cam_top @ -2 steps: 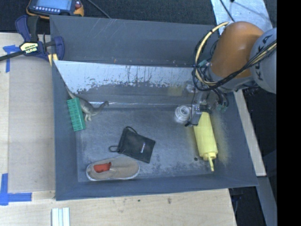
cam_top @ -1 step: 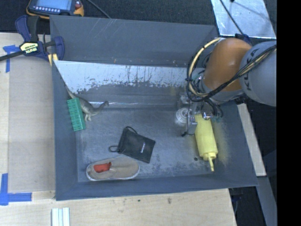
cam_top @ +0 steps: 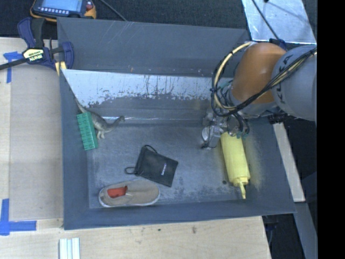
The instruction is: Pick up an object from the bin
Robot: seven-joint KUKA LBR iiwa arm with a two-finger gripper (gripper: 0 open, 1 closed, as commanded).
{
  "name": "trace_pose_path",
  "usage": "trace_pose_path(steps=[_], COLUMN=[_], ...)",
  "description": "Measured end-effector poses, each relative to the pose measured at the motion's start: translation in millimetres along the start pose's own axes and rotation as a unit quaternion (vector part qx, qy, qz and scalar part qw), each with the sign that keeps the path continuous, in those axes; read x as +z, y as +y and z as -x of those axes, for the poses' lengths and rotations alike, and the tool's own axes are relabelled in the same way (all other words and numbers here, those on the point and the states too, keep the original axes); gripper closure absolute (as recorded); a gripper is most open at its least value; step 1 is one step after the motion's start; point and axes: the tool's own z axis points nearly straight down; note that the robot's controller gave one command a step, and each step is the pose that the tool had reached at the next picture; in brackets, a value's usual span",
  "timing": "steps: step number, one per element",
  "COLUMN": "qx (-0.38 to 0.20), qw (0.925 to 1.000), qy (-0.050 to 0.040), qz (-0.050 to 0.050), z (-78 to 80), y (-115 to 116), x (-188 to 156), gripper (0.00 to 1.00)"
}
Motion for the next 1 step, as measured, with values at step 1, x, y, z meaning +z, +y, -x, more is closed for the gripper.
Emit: trace_pose_path(steps=[1], qx=[0.0], qw=[1.0], qy=[-0.0001], qz=[0.0], z=[0.1], y=[0.0], x=[-0.1], gripper=[1.0])
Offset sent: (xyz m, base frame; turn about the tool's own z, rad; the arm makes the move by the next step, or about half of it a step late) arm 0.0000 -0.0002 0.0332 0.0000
